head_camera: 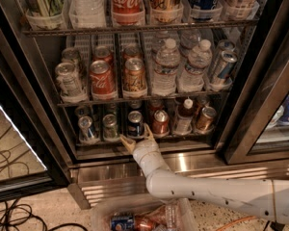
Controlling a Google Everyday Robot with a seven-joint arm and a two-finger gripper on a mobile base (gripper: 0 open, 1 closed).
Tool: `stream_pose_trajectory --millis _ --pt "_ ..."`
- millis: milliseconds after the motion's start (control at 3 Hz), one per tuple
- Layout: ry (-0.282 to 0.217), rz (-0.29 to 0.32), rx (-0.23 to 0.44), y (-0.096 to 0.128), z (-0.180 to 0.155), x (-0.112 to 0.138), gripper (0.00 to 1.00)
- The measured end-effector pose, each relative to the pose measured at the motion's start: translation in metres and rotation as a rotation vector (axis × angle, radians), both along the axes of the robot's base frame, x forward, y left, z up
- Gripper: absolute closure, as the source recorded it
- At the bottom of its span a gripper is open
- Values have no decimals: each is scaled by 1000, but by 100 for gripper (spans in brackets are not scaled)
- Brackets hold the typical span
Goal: Pick pepsi can from bottom shelf of fridge
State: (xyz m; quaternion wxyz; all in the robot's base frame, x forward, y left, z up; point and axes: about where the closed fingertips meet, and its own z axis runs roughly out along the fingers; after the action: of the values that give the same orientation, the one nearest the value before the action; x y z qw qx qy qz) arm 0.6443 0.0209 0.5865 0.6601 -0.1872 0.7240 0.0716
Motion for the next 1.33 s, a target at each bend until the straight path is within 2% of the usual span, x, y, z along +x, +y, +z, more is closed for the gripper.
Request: stream_pose_trajectory --millis 333,667,1000,1333 --pt "-23 -46 21 -11 9 9 29" --pt "-32 -65 33 -14 12 15 30" --pt "-31 -49 32 -6 9 20 48" --pt "-27 -21 25 6 6 21 71"
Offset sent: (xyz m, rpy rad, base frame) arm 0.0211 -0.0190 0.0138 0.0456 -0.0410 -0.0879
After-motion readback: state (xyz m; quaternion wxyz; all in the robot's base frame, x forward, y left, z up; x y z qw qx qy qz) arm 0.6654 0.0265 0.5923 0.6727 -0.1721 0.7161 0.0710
